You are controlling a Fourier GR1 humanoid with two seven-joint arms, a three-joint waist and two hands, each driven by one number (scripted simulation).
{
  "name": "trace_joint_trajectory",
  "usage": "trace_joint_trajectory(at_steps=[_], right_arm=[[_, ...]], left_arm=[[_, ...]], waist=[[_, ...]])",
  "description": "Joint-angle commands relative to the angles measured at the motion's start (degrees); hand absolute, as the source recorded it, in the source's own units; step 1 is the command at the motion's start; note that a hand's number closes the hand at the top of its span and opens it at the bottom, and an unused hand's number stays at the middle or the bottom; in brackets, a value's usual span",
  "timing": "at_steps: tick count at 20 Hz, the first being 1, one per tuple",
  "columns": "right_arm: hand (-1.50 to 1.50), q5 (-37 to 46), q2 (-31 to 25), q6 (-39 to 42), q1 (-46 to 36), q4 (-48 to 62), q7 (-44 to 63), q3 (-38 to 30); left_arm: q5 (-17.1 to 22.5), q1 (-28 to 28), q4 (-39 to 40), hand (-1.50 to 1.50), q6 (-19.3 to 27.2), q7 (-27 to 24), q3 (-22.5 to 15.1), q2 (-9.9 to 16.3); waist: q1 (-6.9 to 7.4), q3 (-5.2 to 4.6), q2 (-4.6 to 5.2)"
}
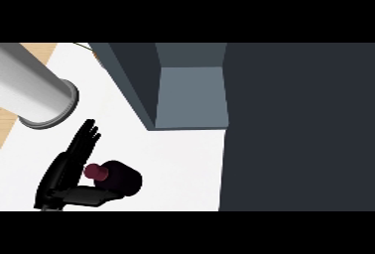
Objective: Pick up the wine, place it into the cabinet and close the cabinet
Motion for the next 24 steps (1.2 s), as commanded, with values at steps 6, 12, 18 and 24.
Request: trace_joint_trajectory(at_steps=[6,12,18,24], right_arm=[[-1.5,-5.5,-1.9,1.1,3.7,-14.0,5.1,-0.9],[-1.5,-4.7,0.2,-1.9,0.7,-14.6,8.6,-0.1],[-1.5,-7.0,-1.2,0.9,4.9,-14.5,4.3,-2.4],[-1.5,-6.3,-0.3,-0.1,2.3,-13.7,6.3,-1.6]], left_arm=[[-1.1,-2.2,14.7,-1.5,-3.6,-9.7,0.4,-1.6],[-0.5,-3.8,18.8,-1.5,-6.8,-11.5,0.9,-0.6],[-3.1,-1.0,23.4,-1.5,-5.6,-19.5,0.0,-3.2],[0.7,-1.8,26.6,-1.5,-7.4,-20.7,1.8,-5.6]], waist=[[-0.23,0.0,0.01],[0.03,-0.04,0.0],[-0.22,0.03,-0.05],[0.35,0.02,-0.04]])
